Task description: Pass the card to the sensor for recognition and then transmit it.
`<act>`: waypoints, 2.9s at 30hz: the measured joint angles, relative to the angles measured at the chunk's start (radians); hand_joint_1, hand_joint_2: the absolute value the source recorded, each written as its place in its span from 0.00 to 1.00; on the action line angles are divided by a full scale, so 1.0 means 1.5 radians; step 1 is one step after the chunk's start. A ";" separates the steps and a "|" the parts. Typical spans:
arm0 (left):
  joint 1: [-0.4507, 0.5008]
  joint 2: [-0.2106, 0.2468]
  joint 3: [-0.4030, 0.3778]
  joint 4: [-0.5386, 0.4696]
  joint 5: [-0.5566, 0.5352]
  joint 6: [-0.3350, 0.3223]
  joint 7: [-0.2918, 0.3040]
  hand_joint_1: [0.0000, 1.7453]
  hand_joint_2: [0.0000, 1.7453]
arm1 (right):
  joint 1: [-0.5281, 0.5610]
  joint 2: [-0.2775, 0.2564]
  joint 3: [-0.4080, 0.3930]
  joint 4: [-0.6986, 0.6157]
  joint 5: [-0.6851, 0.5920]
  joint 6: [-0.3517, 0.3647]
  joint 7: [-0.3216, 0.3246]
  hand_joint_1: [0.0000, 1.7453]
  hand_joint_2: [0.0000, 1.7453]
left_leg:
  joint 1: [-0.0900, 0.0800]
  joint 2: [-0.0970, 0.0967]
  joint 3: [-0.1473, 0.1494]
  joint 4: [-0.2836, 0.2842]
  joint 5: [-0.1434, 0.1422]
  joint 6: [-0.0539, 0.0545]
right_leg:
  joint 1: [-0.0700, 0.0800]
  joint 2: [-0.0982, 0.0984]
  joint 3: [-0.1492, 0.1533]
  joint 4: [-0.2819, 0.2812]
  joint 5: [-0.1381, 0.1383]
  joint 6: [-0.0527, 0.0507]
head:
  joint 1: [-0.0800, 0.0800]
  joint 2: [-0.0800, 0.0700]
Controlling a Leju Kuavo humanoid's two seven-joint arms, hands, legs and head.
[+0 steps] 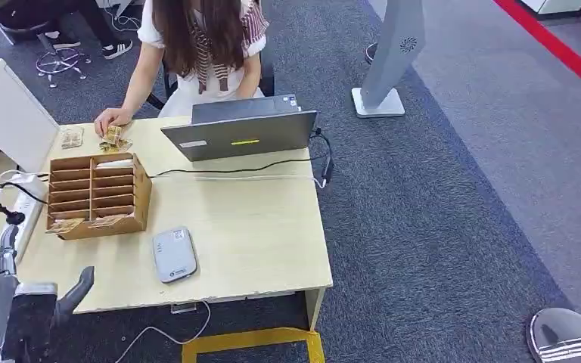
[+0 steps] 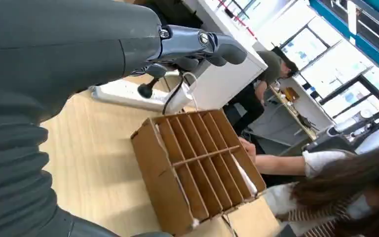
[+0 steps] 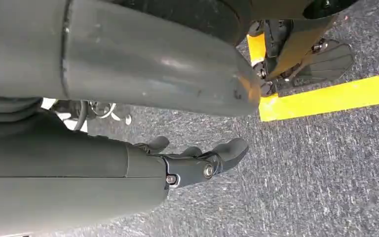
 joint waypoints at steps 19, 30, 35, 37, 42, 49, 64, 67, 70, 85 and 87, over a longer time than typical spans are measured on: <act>-0.185 0.048 -0.044 0.127 -0.197 0.070 0.099 0.00 1.00 | -0.009 0.001 0.063 0.002 0.017 0.000 0.023 0.00 0.00 | 0.000 0.001 0.000 0.000 0.001 -0.001 | 0.000 0.001 -0.001 0.000 0.001 -0.001 | 0.000 0.000; -0.336 0.079 -0.084 0.260 -0.352 0.108 0.187 0.00 1.00 | -0.016 0.001 0.115 0.005 0.034 0.003 0.044 0.00 0.00 | 0.000 0.001 0.000 0.001 0.002 -0.001 | 0.000 0.001 -0.001 0.001 0.002 -0.001 | 0.000 0.000; -0.405 0.092 -0.110 0.331 -0.418 0.122 0.225 0.00 1.00 | -0.020 0.001 0.141 0.006 0.041 0.004 0.051 0.00 0.00 | 0.000 0.001 0.000 0.001 0.002 -0.001 | 0.000 0.001 -0.001 0.001 0.002 -0.001 | 0.000 0.000; -0.432 0.098 -0.120 0.357 -0.443 0.130 0.240 0.00 1.00 | -0.021 0.001 0.150 0.006 0.046 0.005 0.053 0.00 0.00 | 0.000 0.001 0.000 0.001 0.002 -0.001 | 0.000 0.001 -0.001 0.001 0.002 -0.001 | 0.000 0.000; -0.494 0.110 -0.144 0.428 -0.509 0.145 0.279 0.00 1.00 | -0.025 0.001 0.176 0.010 0.054 0.011 0.063 0.00 0.00 | 0.000 0.001 0.000 0.001 0.002 -0.001 | 0.000 0.001 -0.001 0.001 0.002 -0.001 | 0.000 0.000; -0.544 0.125 -0.164 0.492 -0.583 0.166 0.324 1.00 1.00 | -0.027 0.002 0.199 0.012 0.064 0.014 0.071 0.00 0.00 | 0.000 0.001 0.000 0.001 0.002 -0.001 | 0.000 0.001 -0.001 0.001 0.002 -0.001 | 0.000 0.000; -0.563 0.128 -0.177 0.528 -0.582 0.165 0.311 1.00 1.00 | -0.028 0.001 0.209 0.017 0.060 0.014 0.074 0.00 0.00 | 0.000 0.001 0.000 0.001 0.002 -0.001 | 0.000 0.001 -0.001 0.001 0.002 -0.001 | 0.000 0.000; -0.564 0.128 -0.177 0.531 -0.582 0.164 0.310 1.00 1.00 | -0.028 0.001 0.209 0.017 0.060 0.014 0.074 0.00 0.00 | 0.000 0.001 0.000 0.001 0.002 -0.001 | 0.000 0.001 -0.001 0.001 0.002 -0.001 | 0.000 0.000; -0.564 0.128 -0.178 0.533 -0.577 0.164 0.307 1.00 1.00 | -0.028 0.001 0.209 0.017 0.059 0.014 0.074 0.00 0.00 | 0.000 0.001 0.000 0.001 0.002 -0.001 | 0.000 0.001 -0.001 0.001 0.002 -0.001 | 0.000 0.000; -0.363 0.072 -0.270 0.409 -0.535 0.150 0.259 1.00 1.00 | -0.028 0.003 0.209 0.018 0.026 0.012 0.063 0.00 0.00 | 0.000 0.001 -0.001 0.001 0.001 -0.001 | 0.000 0.001 -0.001 0.001 0.002 -0.001 | 0.000 0.000; -0.343 0.067 -0.285 0.398 -0.533 0.138 0.261 1.00 1.00 | -0.028 0.004 0.209 0.018 0.024 0.011 0.063 0.00 0.00 | 0.000 0.001 0.000 0.001 0.001 -0.001 | 0.000 0.001 -0.001 0.001 0.002 -0.001 | 0.000 0.000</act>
